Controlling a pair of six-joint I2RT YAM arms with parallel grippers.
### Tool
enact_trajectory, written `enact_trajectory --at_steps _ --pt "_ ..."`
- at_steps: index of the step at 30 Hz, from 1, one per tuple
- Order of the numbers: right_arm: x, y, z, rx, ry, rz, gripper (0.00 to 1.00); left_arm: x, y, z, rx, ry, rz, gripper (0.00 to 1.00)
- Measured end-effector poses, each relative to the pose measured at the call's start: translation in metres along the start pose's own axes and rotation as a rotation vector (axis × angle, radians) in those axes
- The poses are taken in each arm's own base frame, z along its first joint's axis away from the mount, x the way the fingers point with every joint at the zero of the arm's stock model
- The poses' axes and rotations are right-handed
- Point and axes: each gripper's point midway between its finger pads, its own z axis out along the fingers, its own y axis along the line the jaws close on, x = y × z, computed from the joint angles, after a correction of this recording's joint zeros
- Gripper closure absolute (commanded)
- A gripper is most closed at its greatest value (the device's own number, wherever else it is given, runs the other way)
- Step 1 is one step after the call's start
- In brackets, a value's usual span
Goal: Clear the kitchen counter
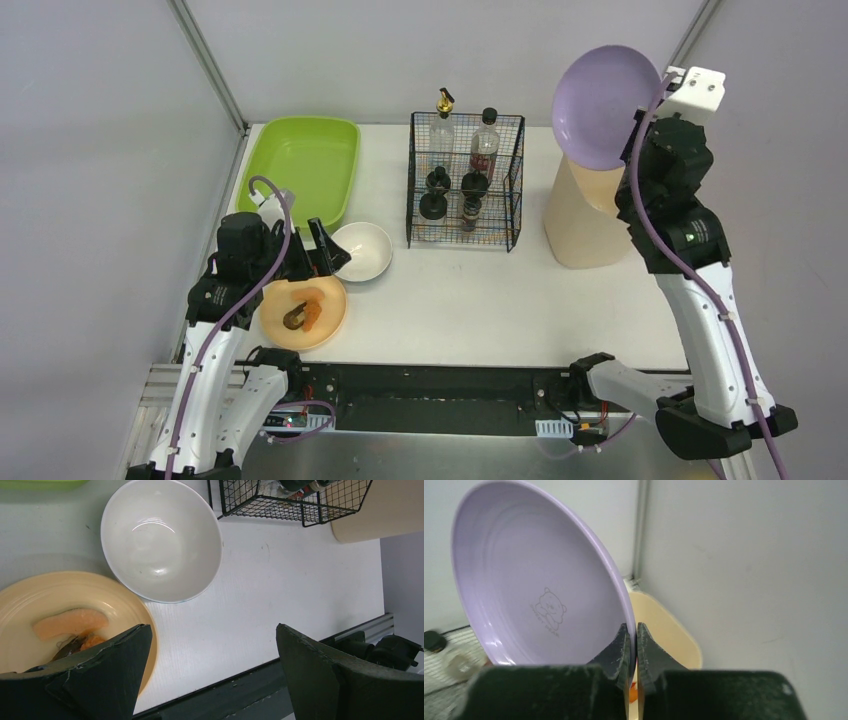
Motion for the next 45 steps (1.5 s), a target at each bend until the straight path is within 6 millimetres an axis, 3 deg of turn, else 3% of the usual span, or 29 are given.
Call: enact_trajectory --at_steps 4,11,25,35,41,45 --pt "0.014 0.025 -0.018 -0.169 0.085 0.088 1.0 -0.001 -0.001 0.0 0.006 -0.004 0.001 0.0" --pt "0.065 0.085 -0.056 -0.452 0.313 0.184 1.0 -0.005 -0.011 0.001 0.057 -0.043 -0.037 0.0" --pt "0.165 0.2 -0.131 -0.74 0.642 0.143 1.0 -0.013 -0.03 0.002 0.133 -0.048 -0.192 0.0" --pt "0.187 0.259 -0.168 -0.853 0.7 0.121 1.0 -0.011 -0.028 0.011 0.117 -0.011 -0.262 0.0" --pt "0.199 0.286 -0.195 -0.92 0.742 0.103 1.0 -0.016 -0.03 0.012 0.126 -0.024 -0.275 0.09" --pt "0.195 0.298 -0.209 -0.961 0.747 0.102 1.0 -0.018 -0.03 0.015 0.126 -0.023 -0.279 0.18"
